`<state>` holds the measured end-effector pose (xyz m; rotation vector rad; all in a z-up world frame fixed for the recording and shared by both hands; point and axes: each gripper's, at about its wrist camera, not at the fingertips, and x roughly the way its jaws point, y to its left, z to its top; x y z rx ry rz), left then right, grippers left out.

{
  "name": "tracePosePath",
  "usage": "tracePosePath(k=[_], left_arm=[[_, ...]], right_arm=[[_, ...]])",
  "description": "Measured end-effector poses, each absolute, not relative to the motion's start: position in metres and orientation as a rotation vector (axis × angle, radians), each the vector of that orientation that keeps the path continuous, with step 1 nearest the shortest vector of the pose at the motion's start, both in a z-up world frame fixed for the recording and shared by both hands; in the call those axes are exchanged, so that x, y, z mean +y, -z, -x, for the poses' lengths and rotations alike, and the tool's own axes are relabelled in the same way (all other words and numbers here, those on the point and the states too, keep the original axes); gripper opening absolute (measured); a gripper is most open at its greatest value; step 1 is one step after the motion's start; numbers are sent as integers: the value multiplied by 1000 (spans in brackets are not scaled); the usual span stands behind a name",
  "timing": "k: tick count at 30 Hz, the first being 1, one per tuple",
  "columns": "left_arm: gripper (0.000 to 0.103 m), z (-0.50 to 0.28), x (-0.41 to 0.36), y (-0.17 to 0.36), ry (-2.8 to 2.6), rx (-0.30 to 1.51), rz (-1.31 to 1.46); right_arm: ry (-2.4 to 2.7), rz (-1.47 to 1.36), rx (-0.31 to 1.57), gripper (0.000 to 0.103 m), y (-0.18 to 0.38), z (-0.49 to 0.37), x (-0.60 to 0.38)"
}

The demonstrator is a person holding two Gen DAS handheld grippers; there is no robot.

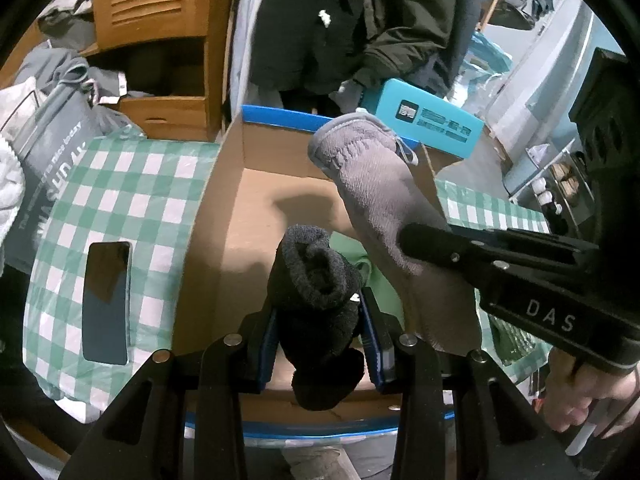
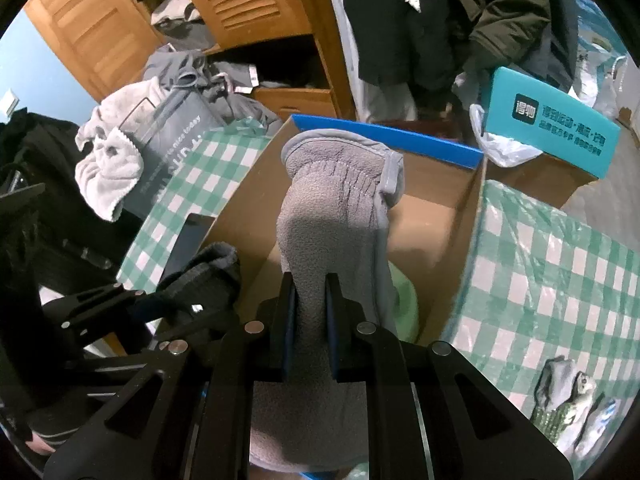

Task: Organize soft objects
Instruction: 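Lower both socks into the box and open the left and right tools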

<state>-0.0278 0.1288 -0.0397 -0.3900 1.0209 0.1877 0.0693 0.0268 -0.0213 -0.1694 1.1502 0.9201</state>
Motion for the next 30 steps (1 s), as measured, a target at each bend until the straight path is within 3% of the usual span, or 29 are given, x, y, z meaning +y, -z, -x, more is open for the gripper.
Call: tracePosePath(k=[7, 9, 14, 19, 30], left_arm=[[38, 29, 139, 47, -217, 1033, 413], [41, 29, 142, 48, -231, 1039, 419], [56, 32, 146, 44, -251, 1021, 421], [58, 30, 144, 42, -239, 1018, 417], [60, 24, 127, 40, -206, 1026, 386]], right_arm=[[-933, 178, 1170, 13, 28, -69, 41], [-931, 186, 1174, 22, 30, -69, 44], [-917, 192, 1160, 28, 28, -71, 43], [-892, 175, 1164, 31, 27, -76, 35], [-836, 144, 1147, 52, 19, -84, 7]])
